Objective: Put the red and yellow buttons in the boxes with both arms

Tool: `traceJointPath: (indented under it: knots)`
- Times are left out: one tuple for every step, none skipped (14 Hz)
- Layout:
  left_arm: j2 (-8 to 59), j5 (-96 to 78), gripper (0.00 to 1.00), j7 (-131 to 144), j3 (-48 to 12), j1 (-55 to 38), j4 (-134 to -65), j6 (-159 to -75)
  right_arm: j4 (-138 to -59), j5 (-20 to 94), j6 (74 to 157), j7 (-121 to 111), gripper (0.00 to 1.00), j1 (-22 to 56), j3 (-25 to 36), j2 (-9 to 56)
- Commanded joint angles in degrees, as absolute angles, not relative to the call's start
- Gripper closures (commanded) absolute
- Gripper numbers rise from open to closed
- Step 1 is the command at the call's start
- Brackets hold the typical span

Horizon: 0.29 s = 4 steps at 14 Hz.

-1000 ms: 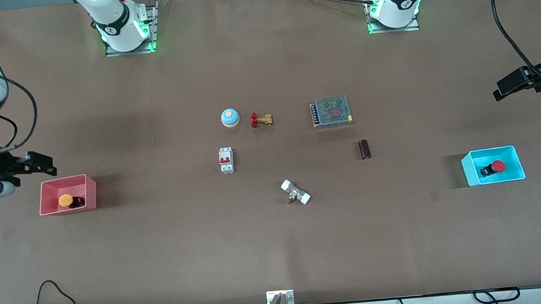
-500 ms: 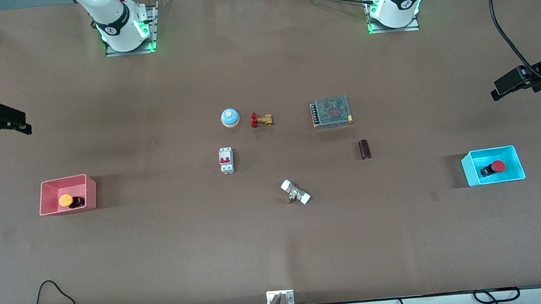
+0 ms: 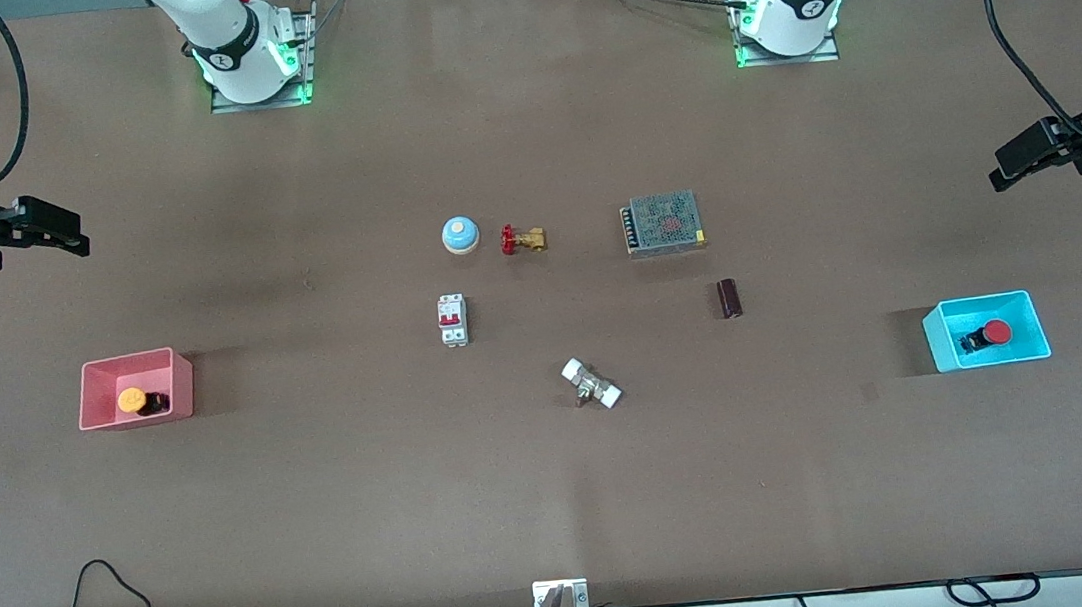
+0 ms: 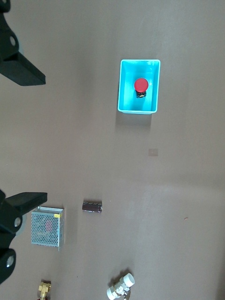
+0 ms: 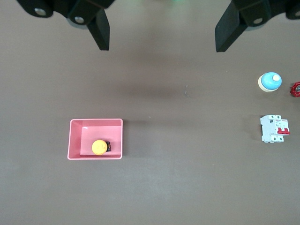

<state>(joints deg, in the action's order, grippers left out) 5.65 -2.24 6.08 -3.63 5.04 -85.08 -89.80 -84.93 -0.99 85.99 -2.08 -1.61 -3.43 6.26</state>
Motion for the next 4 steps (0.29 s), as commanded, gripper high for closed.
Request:
traceJointPath:
  knots:
    - [4.83, -1.14, 0.00, 5.10, -3.87, 4.83, -84.99, -88.68, -85.78, -1.49, 86.13, -4.20, 0.00, -2.10, -2.90, 5.45]
    - [4.83, -1.14, 0.00, 5.10, -3.87, 4.92, -85.08, -88.59, -85.87, -1.32, 86.05, -5.00, 0.00, -2.89, -2.90, 5.45]
    - [4.75, -1.14, 0.00, 5.10, -3.78, 4.92, -85.25, -88.51, -85.96, -1.32, 85.87, -5.18, 0.00, -3.42, -2.90, 5.45]
    - [4.75, -1.06, 0.00, 4.58, -3.78, 4.92, -85.17, -88.59, -86.22, -1.32, 85.70, -5.19, 0.00, -3.78, -2.81, 5.45]
